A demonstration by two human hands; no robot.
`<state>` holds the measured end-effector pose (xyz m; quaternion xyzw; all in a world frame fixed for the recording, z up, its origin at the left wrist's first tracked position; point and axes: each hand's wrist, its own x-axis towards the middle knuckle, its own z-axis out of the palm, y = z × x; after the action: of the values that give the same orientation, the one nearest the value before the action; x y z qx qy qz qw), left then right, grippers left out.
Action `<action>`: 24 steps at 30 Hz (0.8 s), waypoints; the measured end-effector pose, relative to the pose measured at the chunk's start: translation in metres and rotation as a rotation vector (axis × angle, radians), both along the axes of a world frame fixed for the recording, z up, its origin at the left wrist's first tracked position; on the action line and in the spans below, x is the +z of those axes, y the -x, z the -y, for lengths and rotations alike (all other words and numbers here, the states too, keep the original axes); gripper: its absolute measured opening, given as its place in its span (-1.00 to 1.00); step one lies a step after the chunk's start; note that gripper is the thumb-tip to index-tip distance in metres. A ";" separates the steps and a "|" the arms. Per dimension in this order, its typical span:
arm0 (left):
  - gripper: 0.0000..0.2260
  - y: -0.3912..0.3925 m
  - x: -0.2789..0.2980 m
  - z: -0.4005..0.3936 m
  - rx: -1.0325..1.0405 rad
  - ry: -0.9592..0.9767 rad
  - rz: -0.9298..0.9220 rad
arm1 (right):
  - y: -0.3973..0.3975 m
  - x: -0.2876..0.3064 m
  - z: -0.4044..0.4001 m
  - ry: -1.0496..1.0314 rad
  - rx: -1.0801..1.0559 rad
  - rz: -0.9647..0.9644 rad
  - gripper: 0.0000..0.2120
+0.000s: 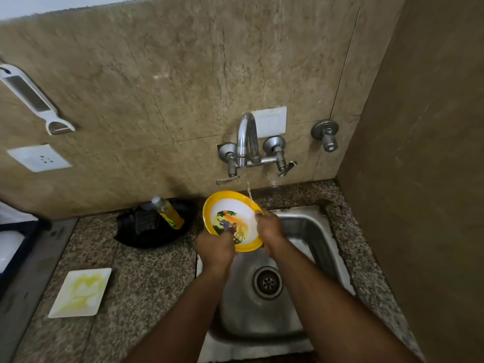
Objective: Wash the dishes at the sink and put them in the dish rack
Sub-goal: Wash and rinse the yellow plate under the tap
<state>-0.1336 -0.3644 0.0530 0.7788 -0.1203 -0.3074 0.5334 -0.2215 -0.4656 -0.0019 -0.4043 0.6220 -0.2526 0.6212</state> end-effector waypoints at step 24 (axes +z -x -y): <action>-0.71 0.014 0.023 0.041 -0.319 0.004 -0.491 | 0.098 0.093 -0.043 0.846 0.244 -0.313 -0.48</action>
<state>-0.1476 -0.4052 0.0762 0.6515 -0.1092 -0.5663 0.4928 -0.3200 -0.4221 0.0910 -0.7256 0.4985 -0.3450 0.3255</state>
